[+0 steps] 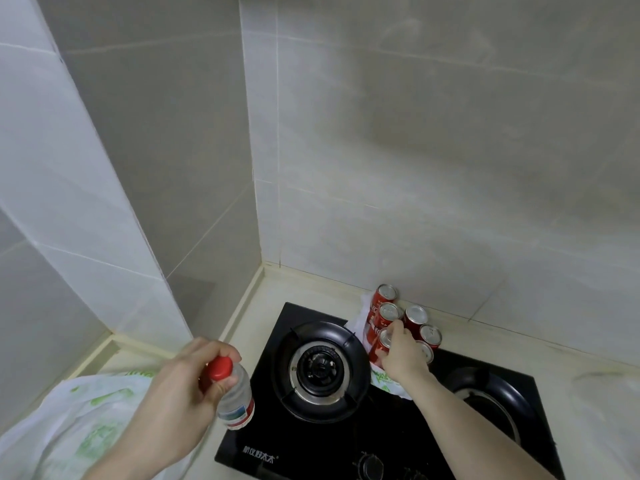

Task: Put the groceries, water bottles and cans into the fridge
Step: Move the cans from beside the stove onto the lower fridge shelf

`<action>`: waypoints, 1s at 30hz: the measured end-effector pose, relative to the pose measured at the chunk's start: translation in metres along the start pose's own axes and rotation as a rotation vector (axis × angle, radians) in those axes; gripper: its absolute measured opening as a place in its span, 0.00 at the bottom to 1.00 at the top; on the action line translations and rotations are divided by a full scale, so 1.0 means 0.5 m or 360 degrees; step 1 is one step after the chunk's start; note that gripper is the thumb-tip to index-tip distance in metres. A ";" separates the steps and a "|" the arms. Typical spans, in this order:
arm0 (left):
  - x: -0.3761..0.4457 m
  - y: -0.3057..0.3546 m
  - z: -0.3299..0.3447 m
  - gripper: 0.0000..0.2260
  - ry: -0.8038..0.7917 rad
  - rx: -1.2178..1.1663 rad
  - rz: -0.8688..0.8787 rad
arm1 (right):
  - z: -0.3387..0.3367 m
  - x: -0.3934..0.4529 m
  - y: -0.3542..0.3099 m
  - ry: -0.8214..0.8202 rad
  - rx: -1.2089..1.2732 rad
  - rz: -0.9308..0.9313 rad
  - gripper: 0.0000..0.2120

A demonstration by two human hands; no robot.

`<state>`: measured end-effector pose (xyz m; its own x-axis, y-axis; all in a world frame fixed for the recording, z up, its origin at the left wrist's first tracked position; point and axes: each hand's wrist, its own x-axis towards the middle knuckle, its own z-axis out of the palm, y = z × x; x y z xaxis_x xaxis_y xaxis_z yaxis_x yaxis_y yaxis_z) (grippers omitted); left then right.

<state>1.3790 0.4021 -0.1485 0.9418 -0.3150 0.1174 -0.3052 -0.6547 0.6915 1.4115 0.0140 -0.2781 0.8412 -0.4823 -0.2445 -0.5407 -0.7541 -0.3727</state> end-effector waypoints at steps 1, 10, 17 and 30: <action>0.003 0.001 0.001 0.17 -0.0007 -0.0001 0.0004 | 0.002 0.000 0.005 0.0032 0.0036 0.0006 0.25; 0.001 0.006 -0.007 0.18 -0.0002 -0.0057 0.0126 | -0.066 -0.107 0.014 0.0289 0.0457 -0.0131 0.18; -0.001 0.025 0.018 0.17 -0.0157 -0.0023 0.0206 | -0.146 -0.314 0.035 0.0407 0.0840 -0.0239 0.21; -0.029 0.189 0.149 0.16 -0.0643 -0.0114 0.0537 | -0.177 -0.624 0.191 0.0698 0.1033 0.0176 0.22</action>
<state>1.3259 0.2937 -0.1382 0.6594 -0.7488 0.0676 -0.5582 -0.4273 0.7112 1.0978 0.0532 -0.1581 0.6346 -0.7727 0.0144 -0.4022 -0.3461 -0.8476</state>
